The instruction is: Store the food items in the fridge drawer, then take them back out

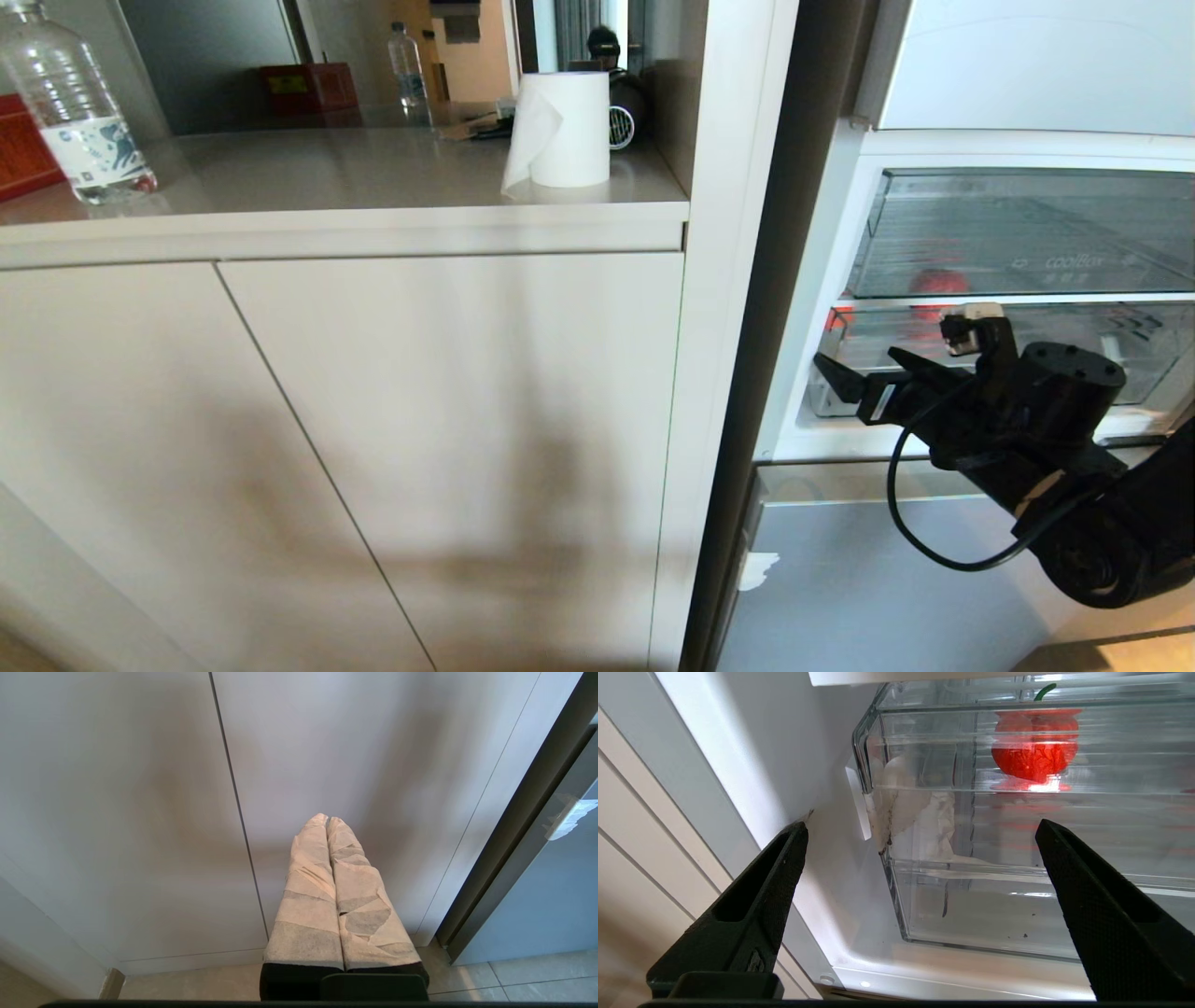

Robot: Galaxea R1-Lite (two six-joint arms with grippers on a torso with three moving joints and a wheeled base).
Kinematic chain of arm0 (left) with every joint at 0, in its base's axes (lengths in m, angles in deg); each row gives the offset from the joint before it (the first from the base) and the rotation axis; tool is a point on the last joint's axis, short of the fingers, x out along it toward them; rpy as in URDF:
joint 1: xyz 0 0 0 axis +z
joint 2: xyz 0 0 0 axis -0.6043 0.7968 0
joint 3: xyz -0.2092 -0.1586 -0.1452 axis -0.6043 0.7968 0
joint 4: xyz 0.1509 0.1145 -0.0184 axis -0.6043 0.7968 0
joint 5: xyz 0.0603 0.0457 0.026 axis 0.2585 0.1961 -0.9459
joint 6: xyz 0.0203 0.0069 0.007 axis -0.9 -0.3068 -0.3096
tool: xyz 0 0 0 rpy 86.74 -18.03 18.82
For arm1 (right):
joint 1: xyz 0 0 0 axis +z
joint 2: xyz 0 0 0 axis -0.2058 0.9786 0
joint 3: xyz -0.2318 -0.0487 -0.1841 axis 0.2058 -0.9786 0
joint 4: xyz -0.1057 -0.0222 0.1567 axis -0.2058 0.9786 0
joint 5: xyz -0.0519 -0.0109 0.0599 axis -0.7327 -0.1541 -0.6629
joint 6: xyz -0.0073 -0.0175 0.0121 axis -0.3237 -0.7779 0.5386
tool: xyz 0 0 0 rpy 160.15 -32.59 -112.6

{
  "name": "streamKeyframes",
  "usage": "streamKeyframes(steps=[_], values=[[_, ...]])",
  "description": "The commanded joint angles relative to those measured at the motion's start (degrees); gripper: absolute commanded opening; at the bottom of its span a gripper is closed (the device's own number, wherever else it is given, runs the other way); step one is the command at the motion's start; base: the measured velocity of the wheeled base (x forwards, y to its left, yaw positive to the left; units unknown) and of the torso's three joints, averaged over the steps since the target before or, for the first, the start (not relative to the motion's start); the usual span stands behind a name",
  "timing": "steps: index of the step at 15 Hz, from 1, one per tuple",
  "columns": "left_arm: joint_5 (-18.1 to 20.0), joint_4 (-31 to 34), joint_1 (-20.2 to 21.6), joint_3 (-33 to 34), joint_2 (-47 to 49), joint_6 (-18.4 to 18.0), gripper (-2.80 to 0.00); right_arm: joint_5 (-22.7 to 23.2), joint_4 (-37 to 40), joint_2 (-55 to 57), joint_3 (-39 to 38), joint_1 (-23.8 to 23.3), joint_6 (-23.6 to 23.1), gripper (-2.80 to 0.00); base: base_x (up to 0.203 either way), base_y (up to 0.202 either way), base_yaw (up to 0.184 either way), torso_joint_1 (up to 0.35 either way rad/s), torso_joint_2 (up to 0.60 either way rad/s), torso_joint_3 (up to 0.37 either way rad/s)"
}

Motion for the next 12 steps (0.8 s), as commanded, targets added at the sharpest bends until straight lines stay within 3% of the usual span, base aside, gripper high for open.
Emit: streamKeyframes(steps=[1, 4, 5, 12], values=[[-0.01, -0.01, 0.01, -0.02, 0.01, -0.01, -2.8, -0.05, -0.44, 0.19, 0.51, 0.02, 0.11, 0.0, 0.0, 0.0, 0.0, 0.0, 0.0, 0.0], [-0.01, -0.01, 0.01, 0.0, 0.01, -0.01, -2.8, -1.21, -0.61, 0.77, 0.67, 0.02, 0.02, 0.0, 0.0, 0.0, 0.0, 0.0, 0.0, 0.0], [-0.01, -0.01, 0.01, 0.0, 0.01, -0.01, -2.8, -1.12, -0.61, 0.77, 0.67, 0.09, -0.05, -2.8, 0.0, 0.0, 0.0, 0.0, 0.0, 0.0], [-0.01, -0.01, 0.01, 0.0, 0.01, -0.01, -2.8, -2.56, -0.53, 1.91, 2.94, 5.26, -0.07, -2.8, 0.0, 0.0, 0.0, 0.0, 0.0, 0.0]])
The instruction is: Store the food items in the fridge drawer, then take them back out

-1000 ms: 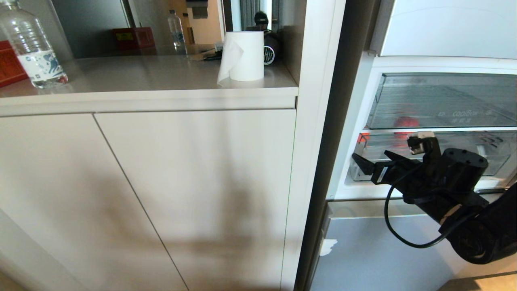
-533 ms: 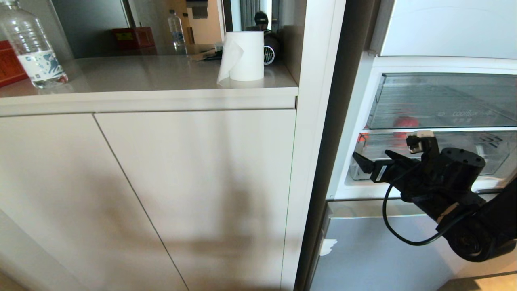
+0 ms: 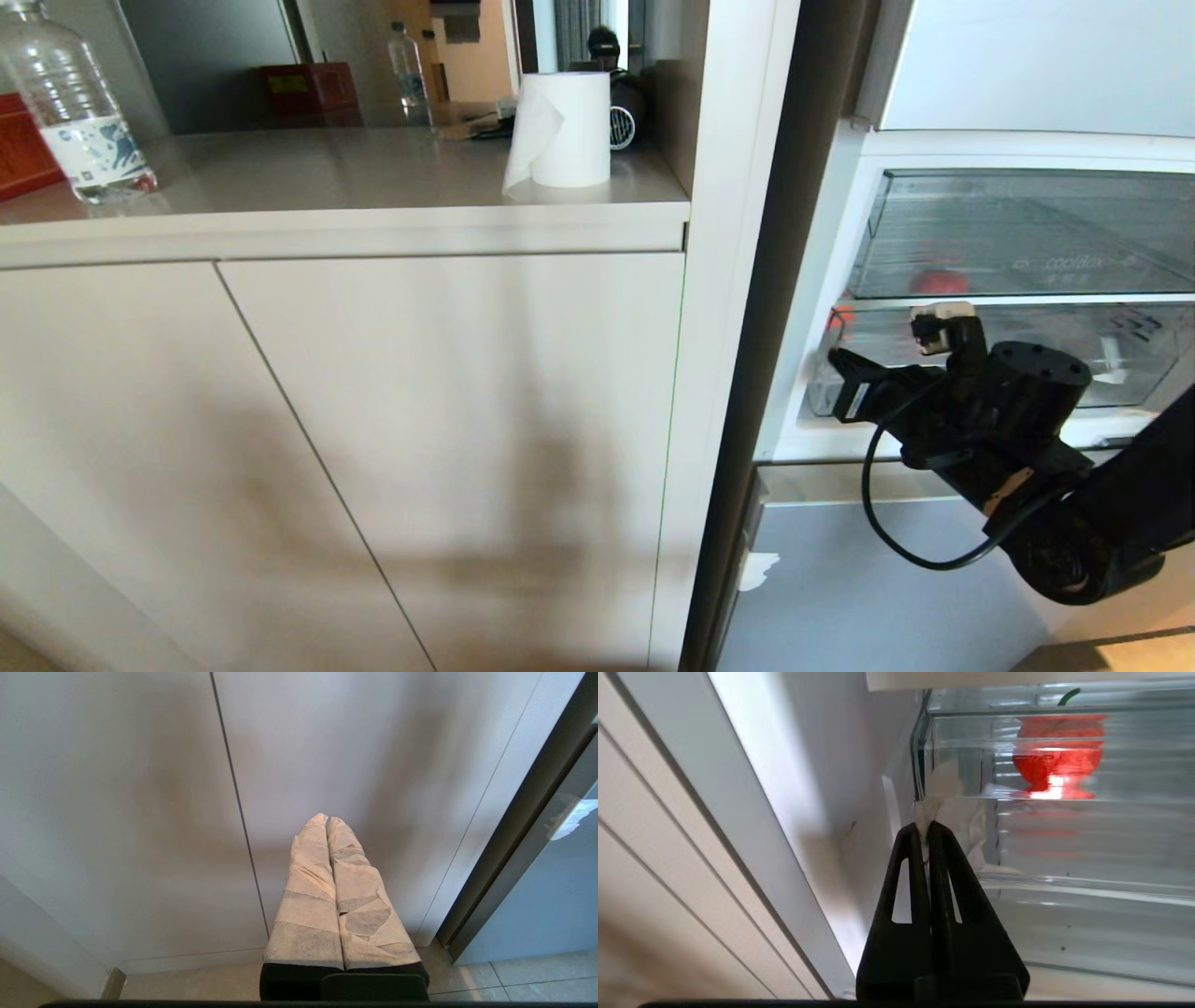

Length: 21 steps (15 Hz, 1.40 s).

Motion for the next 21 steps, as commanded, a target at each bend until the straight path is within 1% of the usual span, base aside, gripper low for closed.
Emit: streamKeyframes(steps=[1, 4, 7, 19, 20, 21], values=[[-0.01, -0.01, 0.03, 0.0, 0.01, -0.02, -2.8, -0.25, -0.62, 0.6, 0.83, 0.97, 0.07, -2.8, 0.0, 0.0, 0.0, 0.0, 0.0, 0.0], [-0.01, -0.01, 0.03, 0.0, 0.01, -0.02, -2.8, -0.52, -0.68, 0.1, 0.03, 0.97, 0.07, -2.8, 0.0, 0.0, 0.0, 0.0, 0.0, 0.0], [-0.01, -0.01, 0.03, 0.0, 0.01, -0.02, -2.8, -0.52, -0.84, -2.7, -3.54, 0.97, 0.19, -2.8, 0.0, 0.0, 0.0, 0.0, 0.0, 0.0], [-0.01, -0.01, 0.03, 0.0, 0.01, -0.02, -2.8, -0.35, -0.73, -23.21, -29.84, 1.85, 1.12, -2.8, 0.0, 0.0, 0.0, 0.0, 0.0, 0.0], [-0.01, -0.01, 0.03, 0.0, 0.08, -0.02, -2.8, -0.35, -0.76, -24.39, -31.26, 2.23, 1.12, 0.0, 0.0, 0.0, 0.0, 0.0, 0.0, 0.0], [-0.01, -0.01, 0.03, 0.0, 0.01, -0.02, -2.8, -0.35, -0.71, -25.9, -32.41, 2.38, 1.12, 0.0, 0.0, 0.0, 0.0, 0.0, 0.0, 0.0]])
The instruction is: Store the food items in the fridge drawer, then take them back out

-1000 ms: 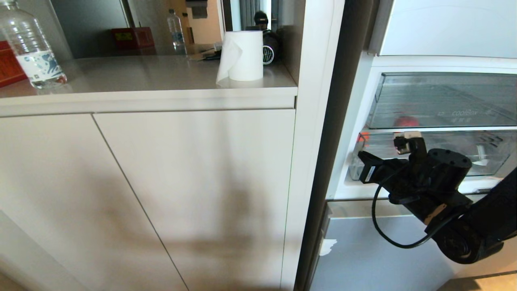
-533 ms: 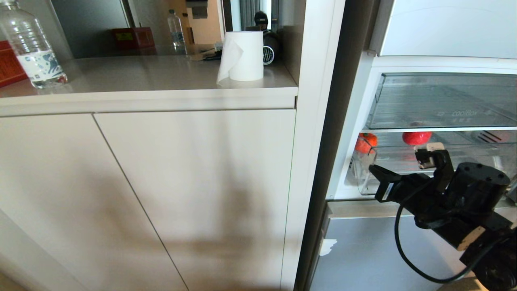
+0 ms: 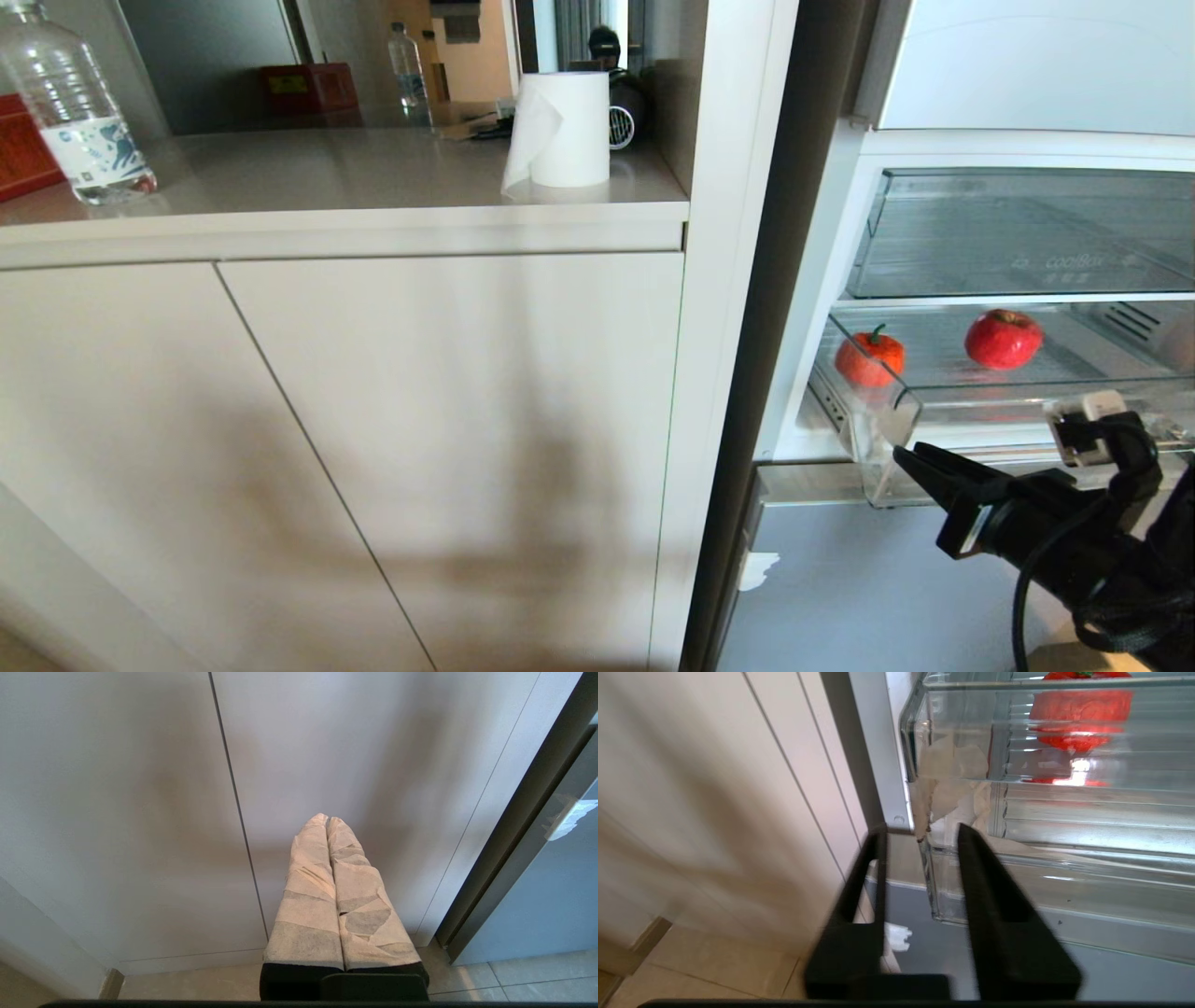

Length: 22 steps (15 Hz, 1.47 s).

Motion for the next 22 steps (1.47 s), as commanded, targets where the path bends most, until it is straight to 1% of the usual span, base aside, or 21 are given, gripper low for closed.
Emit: streamKeyframes(steps=[1, 5, 7, 8, 9, 10, 11, 12, 13, 14, 15, 18, 22], values=[[-0.01, -0.01, -0.02, 0.0, 0.01, -0.02, -2.8, -0.12, -0.53, -4.55, -2.47, 0.29, -0.04, 0.0, 0.0, 0.0, 0.0, 0.0, 0.0, 0.0], [-0.01, -0.01, -0.02, 0.0, 0.01, -0.02, -2.8, -0.2, 0.37, -12.72, -6.54, 0.28, -0.04, 0.0, 0.0, 0.0, 0.0, 0.0, 0.0, 0.0], [-0.01, -0.01, -0.02, 0.0, 0.01, -0.02, -2.8, -0.23, 4.74, -19.99, -6.52, 0.24, -0.1, 0.0, 0.0, 0.0, 0.0, 0.0, 0.0, 0.0], [-0.01, -0.01, -0.02, 0.0, 0.02, -0.02, -2.8, -0.25, 8.55, -24.85, -5.74, 0.16, -0.13, 0.0, 0.0, 0.0, 0.0, 0.0, 0.0, 0.0], [-0.01, -0.01, -0.02, -0.01, 0.01, -0.02, -2.8, -0.31, 13.97, -30.06, -3.93, -0.07, -0.14, 0.0, 0.0, 0.0, 0.0, 0.0, 0.0, 0.0], [-0.01, -0.01, -0.02, 0.0, 0.01, -0.02, -2.8, -0.53, 22.12, -35.79, -0.63, -0.33, -0.17, 0.0, 0.0, 0.0, 0.0, 0.0, 0.0, 0.0], [-0.01, -0.01, -0.02, 0.0, 0.01, -0.02, -2.8, -0.86, 34.47, -40.71, 4.52, -0.57, -0.15, 0.0, 0.0, 0.0, 0.0, 0.0, 0.0, 0.0], [-0.01, -0.01, -0.09, 0.0, 0.06, -0.02, -2.8, -1.35, 49.12, -44.02, 12.04, -0.8, -0.1, -2.8, 0.0, 0.0, 0.0, 0.0, 0.0, 0.0], [-0.01, -0.01, -0.02, 0.0, 0.02, -0.02, -2.8, -2.04, 60.48, -45.31, 18.9, -0.97, -0.08, -2.8, 0.0, 0.0, 0.0, 0.0, 0.0, 0.0], [-0.01, -0.01, -0.02, 0.0, 0.01, -0.02, -2.8, -3.09, 68.51, -45.15, 24.95, -1.19, -0.05, -2.8, 0.0, 0.0, 0.0, 0.0, 0.0, 0.0], [-0.01, -0.01, -0.02, 0.0, 0.01, -0.02, -2.8, -4.79, 73.66, -43.39, 29.72, -1.8, -0.2, -2.8, 0.0, 0.0, 0.0, 0.0, 0.0, 0.0], [-0.01, -0.01, -0.02, 0.0, 0.01, -0.02, -2.8, -8.46, 77.84, -29.92, 36.99, -4.65, -0.69, -2.8, 0.0, 0.0, 0.0, 0.0, 0.0, 0.0], [-0.01, -0.01, -0.04, 0.0, 0.08, -0.02, -2.8, -10.08, 79.46, -14.04, 46.48, -8.85, -0.81, -2.8, 0.0, 0.0, 0.0, 0.0, 0.0, 0.0]])
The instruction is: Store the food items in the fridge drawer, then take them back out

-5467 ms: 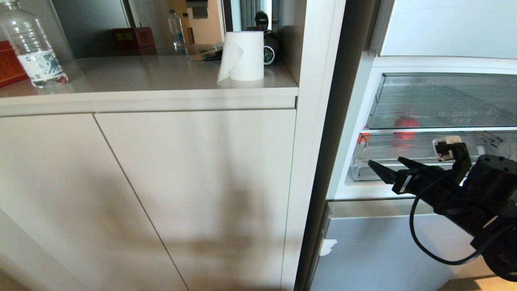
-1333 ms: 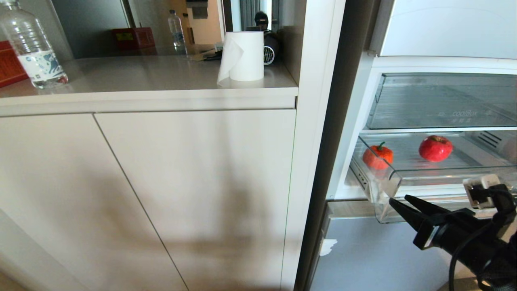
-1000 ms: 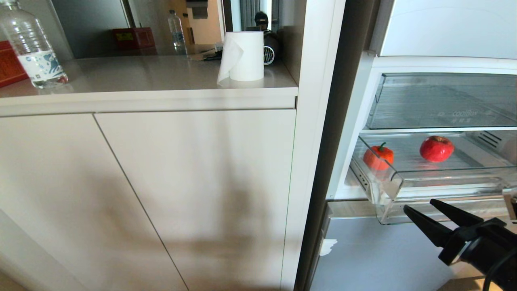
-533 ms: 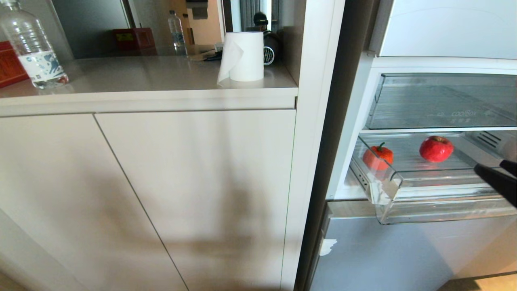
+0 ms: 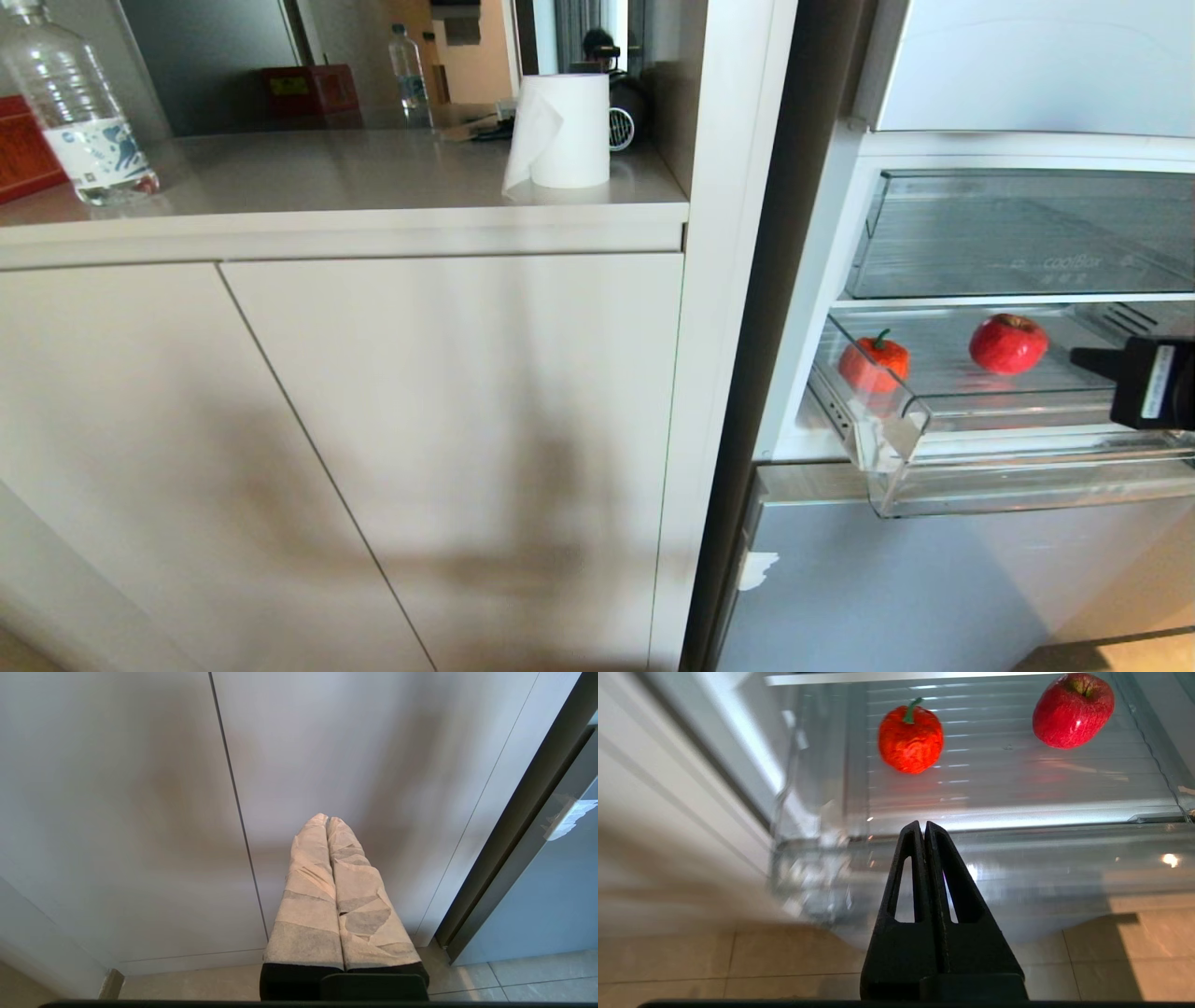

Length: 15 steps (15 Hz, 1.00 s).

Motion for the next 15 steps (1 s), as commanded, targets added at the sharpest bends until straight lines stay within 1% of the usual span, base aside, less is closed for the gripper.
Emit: streamKeyframes(steps=[1, 5, 6, 8, 11, 15], values=[[-0.01, -0.01, 0.01, 0.02, 0.1, -0.02, -2.8, -0.19, 0.1, 10.31, 4.19, -1.57, 0.06, -2.8, 0.0, 0.0, 0.0, 0.0, 0.0, 0.0], [-0.01, -0.01, 0.01, 0.02, 0.01, -0.02, -2.8, -0.4, 1.71, 19.22, 11.24, -2.84, -0.14, -2.8, 0.0, 0.0, 0.0, 0.0, 0.0, 0.0], [-0.01, -0.01, 0.01, 0.02, 0.01, -0.02, -2.8, -0.4, 3.67, 21.12, 13.53, -2.99, -0.19, -2.8, 0.0, 0.0, 0.0, 0.0, 0.0, 0.0], [-0.01, -0.01, 0.01, 0.02, 0.08, -0.02, -2.8, -0.27, 10.05, 23.47, 16.72, -3.42, -0.74, -2.8, 0.0, 0.0, 0.0, 0.0, 0.0, 0.0], [-0.01, -0.01, 0.01, -0.06, 0.02, -0.02, -2.8, 0.32, 19.45, 22.22, 18.37, -3.96, -1.07, -2.8, 0.0, 0.0, 0.0, 0.0, 0.0, 0.0], [-0.01, -0.01, 0.0, 0.01, 0.02, -0.02, -2.8, 2.97, 26.18, 16.63, 17.21, -5.59, -1.12, -2.8, 0.0, 0.0, 0.0, 0.0, 0.0, 0.0]])
